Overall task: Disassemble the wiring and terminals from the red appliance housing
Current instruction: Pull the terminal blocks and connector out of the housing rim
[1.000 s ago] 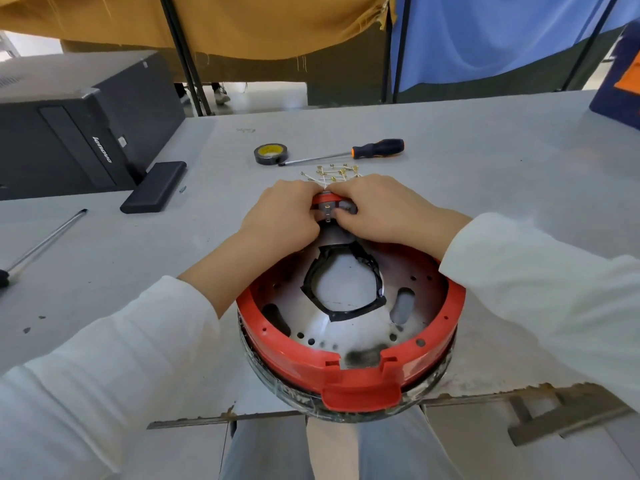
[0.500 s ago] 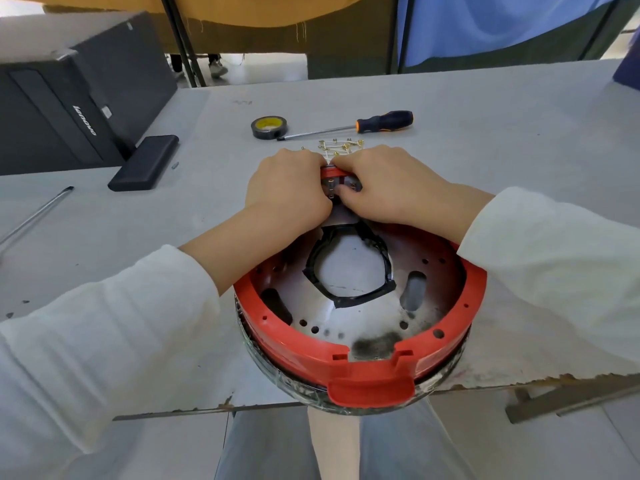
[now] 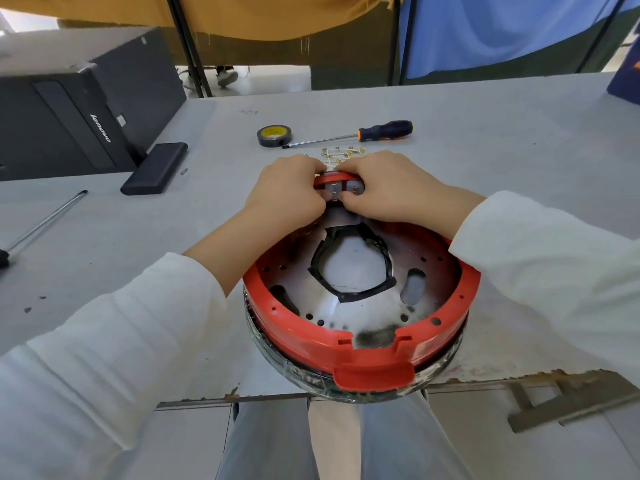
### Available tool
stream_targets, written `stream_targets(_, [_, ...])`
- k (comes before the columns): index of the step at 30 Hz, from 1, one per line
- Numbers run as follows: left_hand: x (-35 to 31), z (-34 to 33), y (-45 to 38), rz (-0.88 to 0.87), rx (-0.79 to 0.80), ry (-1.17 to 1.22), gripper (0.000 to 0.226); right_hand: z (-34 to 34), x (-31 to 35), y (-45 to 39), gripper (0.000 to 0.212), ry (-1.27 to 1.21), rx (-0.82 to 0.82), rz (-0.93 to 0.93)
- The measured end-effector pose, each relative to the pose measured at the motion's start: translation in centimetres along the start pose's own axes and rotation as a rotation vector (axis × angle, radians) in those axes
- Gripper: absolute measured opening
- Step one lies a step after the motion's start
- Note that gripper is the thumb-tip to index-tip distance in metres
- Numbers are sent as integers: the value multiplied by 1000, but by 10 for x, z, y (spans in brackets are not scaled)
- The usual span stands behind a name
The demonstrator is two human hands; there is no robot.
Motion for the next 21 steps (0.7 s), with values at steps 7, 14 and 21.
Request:
stream_targets(7, [0,-1,-2,13,-69,-145,29,0,0,-1,19,20,-32,15])
stream_targets(14, [-9,1,3,-25,-76,-231,36,-4,5,0,13,73,-27,70])
stream_targets(21, [-11,3,2,-27,-95,-275,31,-2,8,-1,19,113,-48,60])
Point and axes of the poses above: each hand's wrist, its own y-axis away from the middle knuckle, its own z-axis out of the back of the hand, x = y × z, the point moved 9 cm from there along -y, towards the middle knuckle, and after that the axes turned 10 degrees about -x, right-handed, at the moved point
